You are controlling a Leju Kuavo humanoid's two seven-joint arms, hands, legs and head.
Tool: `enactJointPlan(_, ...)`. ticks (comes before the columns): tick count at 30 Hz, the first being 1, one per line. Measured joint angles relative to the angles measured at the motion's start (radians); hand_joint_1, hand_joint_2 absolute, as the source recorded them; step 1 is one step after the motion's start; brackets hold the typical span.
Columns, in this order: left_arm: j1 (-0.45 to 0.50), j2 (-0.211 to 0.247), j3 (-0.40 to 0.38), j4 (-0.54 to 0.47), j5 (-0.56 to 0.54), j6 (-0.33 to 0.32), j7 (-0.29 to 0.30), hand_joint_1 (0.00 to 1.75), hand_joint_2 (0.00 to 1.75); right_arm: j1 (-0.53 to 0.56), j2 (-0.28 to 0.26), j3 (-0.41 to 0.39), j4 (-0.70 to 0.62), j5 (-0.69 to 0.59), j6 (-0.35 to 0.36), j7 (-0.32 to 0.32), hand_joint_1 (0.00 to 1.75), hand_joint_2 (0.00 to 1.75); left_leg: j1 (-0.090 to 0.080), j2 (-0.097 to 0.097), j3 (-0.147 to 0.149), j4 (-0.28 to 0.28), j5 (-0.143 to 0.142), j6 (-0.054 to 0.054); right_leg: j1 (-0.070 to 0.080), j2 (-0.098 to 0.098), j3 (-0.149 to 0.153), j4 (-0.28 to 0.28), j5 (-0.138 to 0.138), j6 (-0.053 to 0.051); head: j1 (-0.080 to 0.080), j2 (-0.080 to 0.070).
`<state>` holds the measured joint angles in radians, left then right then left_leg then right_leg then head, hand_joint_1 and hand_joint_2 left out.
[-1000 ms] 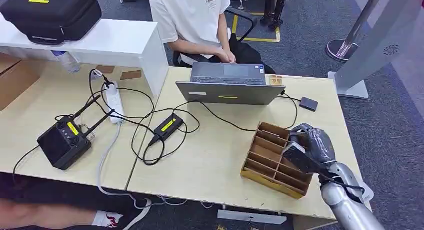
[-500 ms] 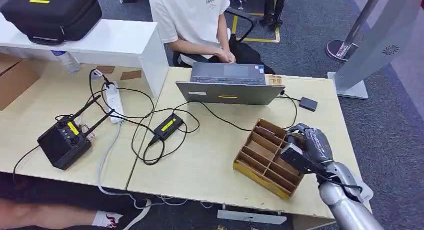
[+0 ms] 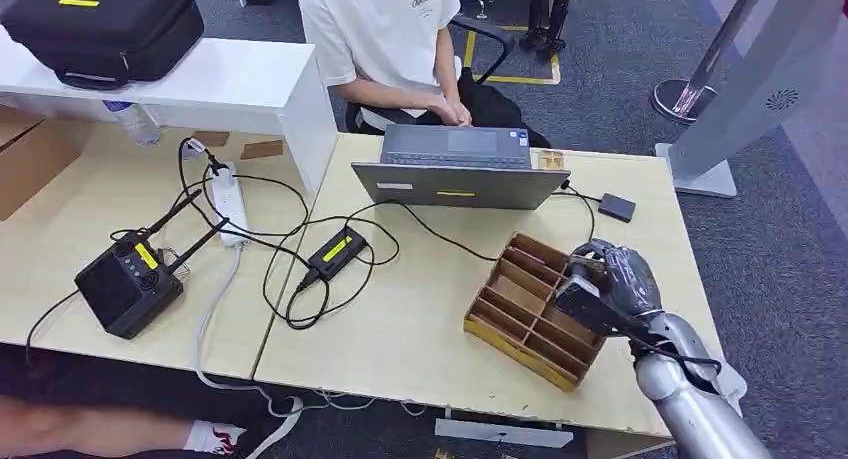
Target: Pass the card to the sensor for recognition and then transmit it.
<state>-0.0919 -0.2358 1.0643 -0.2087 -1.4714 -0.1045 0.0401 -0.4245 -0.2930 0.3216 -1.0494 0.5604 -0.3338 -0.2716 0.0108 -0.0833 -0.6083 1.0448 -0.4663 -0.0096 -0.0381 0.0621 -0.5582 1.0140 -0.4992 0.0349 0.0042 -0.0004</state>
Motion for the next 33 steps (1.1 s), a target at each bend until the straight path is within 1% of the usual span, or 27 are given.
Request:
enactJointPlan(6,-0.001,0.0,-0.008,0.0,-0.013,-0.002,0.008,0.0,1.75,-0.087,0.0,0.017,-0.013,-0.011,0.029,0.035,1.75,1.75,0.0,0.0,0.0,0.0,0.0,0.0,0.0,0.0,0.0,0.0,0.0,0.0,0.0,0.0)
enactJointPlan(13,-0.001,0.002,-0.019,0.0,-0.02,-0.008,0.01,0.0,1.75,-0.18,0.0,0.047,-0.013,-0.021,0.042,0.058,1.75,1.75,0.0,0.0,0.0,0.0,0.0,0.0,0.0,0.0,0.0,0.0,0.0,0.0,0.0,0.0)
enactJointPlan(27,-0.001,0.003,-0.026,0.0,-0.029,-0.017,0.01,0.0,1.75,-0.274,0.001,0.1,-0.013,-0.03,0.048,0.087,1.75,1.75,0.0,0.0,0.0,0.0,0.0,0.0,0.0,0.0,-0.001,0.0,0.0,0.0,0.0,0.0)
enactJointPlan(30,-0.001,0.003,-0.027,0.0,-0.032,-0.018,0.011,0.0,1.75,-0.295,0.002,0.11,-0.013,-0.021,0.041,0.095,1.75,1.75,0.0,0.0,-0.001,0.0,0.0,0.0,0.0,0.0,0.0,0.0,0.0,0.0,0.0,0.0)
enactJointPlan(33,-0.001,0.003,-0.029,0.0,-0.037,-0.021,0.016,0.0,1.75,-0.328,0.008,0.124,-0.012,-0.003,0.03,0.116,1.75,1.75,0.0,0.0,-0.001,0.0,0.0,0.0,0.0,0.0,-0.001,0.0,0.0,0.0,0.0,0.0)
